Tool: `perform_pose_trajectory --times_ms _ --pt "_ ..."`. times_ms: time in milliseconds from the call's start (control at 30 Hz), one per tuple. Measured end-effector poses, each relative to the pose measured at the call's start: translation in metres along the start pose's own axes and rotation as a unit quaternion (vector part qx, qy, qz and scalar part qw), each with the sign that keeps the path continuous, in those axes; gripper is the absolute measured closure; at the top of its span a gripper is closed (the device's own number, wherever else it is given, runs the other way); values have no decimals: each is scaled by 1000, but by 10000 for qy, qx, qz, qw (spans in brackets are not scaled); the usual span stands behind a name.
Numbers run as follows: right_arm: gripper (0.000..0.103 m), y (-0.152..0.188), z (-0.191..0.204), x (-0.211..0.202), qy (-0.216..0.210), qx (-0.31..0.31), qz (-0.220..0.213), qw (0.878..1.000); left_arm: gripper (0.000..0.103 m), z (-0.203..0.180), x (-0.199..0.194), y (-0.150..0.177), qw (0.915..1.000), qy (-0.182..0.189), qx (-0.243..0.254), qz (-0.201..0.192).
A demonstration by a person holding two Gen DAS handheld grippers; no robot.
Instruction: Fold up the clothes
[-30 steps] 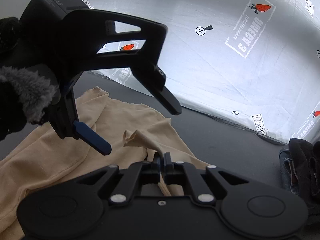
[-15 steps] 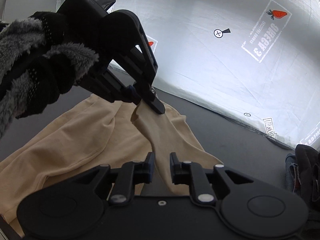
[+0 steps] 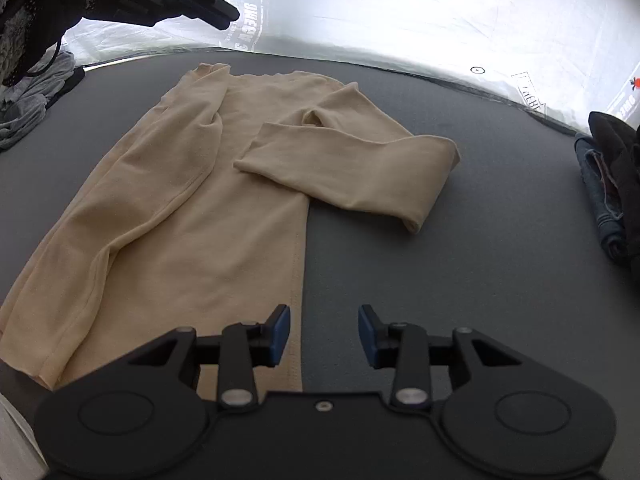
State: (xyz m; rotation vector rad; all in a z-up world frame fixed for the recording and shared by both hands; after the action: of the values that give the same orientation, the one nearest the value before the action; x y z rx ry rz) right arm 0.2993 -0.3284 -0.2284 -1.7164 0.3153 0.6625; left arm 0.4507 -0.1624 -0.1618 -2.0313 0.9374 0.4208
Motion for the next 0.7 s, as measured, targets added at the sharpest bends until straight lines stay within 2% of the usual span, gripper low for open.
perform_pose_trajectory --times_ms 33,133,233,300,367,467,533,600,700 --pt "54 -4 3 3 169 -397 -77 9990 93 3 1 9 9999 31 -64 102" --pt "53 -23 23 13 309 -1412 -446 9885 84 11 0 27 9997 -31 -115 222" --pt "53 -40 46 31 119 -2026 -670 9769 80 21 -4 34 9996 -150 -139 216" --pt "54 -50 62 49 -5 -2523 -789 9644 76 28 -8 34 9995 -235 -167 150" --pt "58 -57 75 69 -86 -3087 -882 9470 71 35 -12 32 9991 -328 -252 29" --pt "60 -56 83 95 -198 -3657 -839 9267 65 48 -16 31 9979 -445 -466 -100" --pt "68 -56 86 110 -270 -3954 -804 9146 63 55 -16 31 9965 -550 -607 -143" --pt "99 -60 82 113 -347 -3881 -854 9170 58 61 -11 32 9956 -616 -696 -110" --pt "101 -72 70 112 -343 -3590 -1035 9269 49 63 -1 34 9950 -580 -817 4"
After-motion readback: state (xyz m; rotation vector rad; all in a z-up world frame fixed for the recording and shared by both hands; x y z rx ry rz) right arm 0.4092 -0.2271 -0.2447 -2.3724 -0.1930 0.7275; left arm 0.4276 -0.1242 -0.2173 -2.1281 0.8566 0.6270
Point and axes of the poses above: each gripper's, at about its wrist camera, not at the fingertips, and x roughly the way its jaws point, z to its left, y to its underside, the point moved 10 cm from there along x, roughly the way its jaws point, and after that the axes turned 14 degrees about -z, right-handed, at the moved point
